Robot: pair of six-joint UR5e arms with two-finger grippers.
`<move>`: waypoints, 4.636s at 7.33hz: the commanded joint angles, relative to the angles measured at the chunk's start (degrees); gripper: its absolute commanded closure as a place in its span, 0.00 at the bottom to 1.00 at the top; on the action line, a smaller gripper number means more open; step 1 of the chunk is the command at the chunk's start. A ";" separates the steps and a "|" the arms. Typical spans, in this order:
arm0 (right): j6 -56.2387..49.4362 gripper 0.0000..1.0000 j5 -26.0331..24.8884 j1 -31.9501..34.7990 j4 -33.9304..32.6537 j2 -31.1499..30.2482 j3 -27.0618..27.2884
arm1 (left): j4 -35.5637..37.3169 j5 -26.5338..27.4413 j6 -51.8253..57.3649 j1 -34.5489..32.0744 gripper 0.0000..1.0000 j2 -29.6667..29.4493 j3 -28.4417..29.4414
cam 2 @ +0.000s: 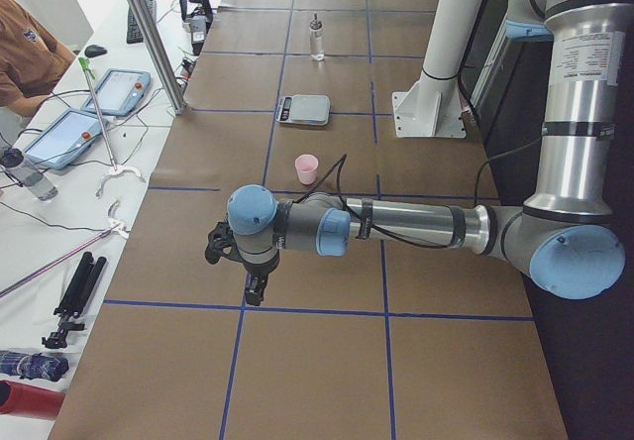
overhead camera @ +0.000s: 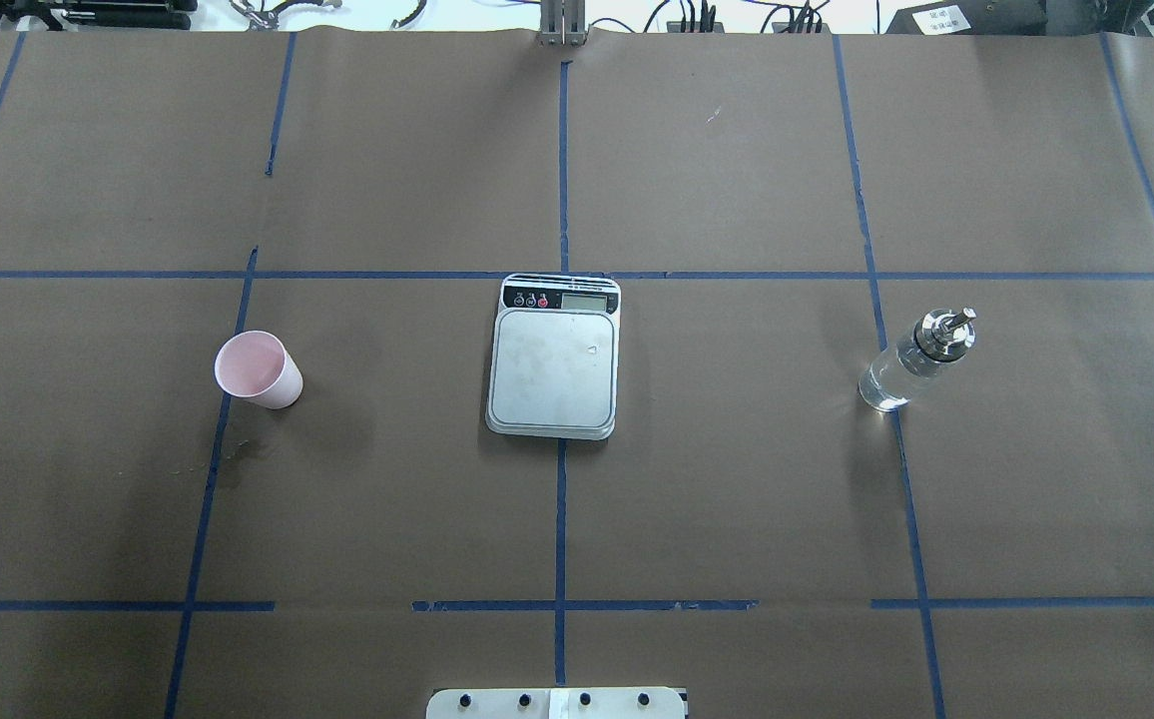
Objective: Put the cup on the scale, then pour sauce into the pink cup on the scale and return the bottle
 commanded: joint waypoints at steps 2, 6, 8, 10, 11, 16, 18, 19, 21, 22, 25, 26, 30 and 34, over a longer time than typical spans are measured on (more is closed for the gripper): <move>-1.39 0.00 0.86 1.38 0.10 -0.22 -1.95 | 0.05 -0.02 0.10 -0.42 0.00 0.24 -1.19; -1.64 0.00 0.95 1.29 2.54 -0.92 -2.39 | -0.65 -0.46 -0.07 0.01 0.00 1.21 -0.85; -1.64 0.00 1.47 0.94 6.85 -1.97 -2.57 | -6.25 -2.20 -0.24 1.24 0.00 1.12 -2.25; -1.47 0.00 5.84 0.24 14.48 -4.51 -2.65 | -7.50 -5.73 -5.75 6.66 0.00 1.12 -3.91; -1.47 0.00 6.39 -0.02 14.95 -4.88 -2.66 | -8.55 -5.30 -11.00 12.00 0.00 1.12 -6.71; -1.03 0.00 6.31 -1.52 14.96 -4.70 -2.74 | -17.70 5.55 -50.63 34.61 0.02 -6.32 -12.71; -1.03 0.00 6.31 -1.87 15.04 -4.62 -2.66 | -17.09 11.66 -58.77 41.64 0.02 -11.44 -12.02; -1.03 0.00 6.22 -1.87 15.04 -4.53 -2.74 | -17.00 13.41 -58.87 42.89 0.02 -11.45 -11.75; -1.03 0.00 6.22 -1.96 15.04 -4.53 -2.83 | -16.91 15.71 -58.78 43.08 0.03 -10.48 -12.01; -1.03 0.00 6.22 -2.05 15.04 -4.53 -2.83 | -16.91 15.80 -58.78 43.17 0.04 -10.48 -11.75; -1.03 0.00 6.22 -2.05 15.04 -4.53 -2.92 | -17.09 15.80 -58.69 44.48 0.10 -10.83 -9.47; -1.03 0.00 6.22 -2.22 15.04 -4.53 -2.92 | -17.43 15.63 -58.43 44.75 0.16 -11.01 -8.16; -1.03 0.00 6.22 -2.22 15.04 -4.53 -3.01 | -16.91 15.01 -59.30 45.89 1.00 -11.97 -8.05; -1.03 0.00 10.61 -2.14 15.13 -4.44 -2.92 | -4.99 15.80 -75.34 46.68 1.00 -27.22 -10.34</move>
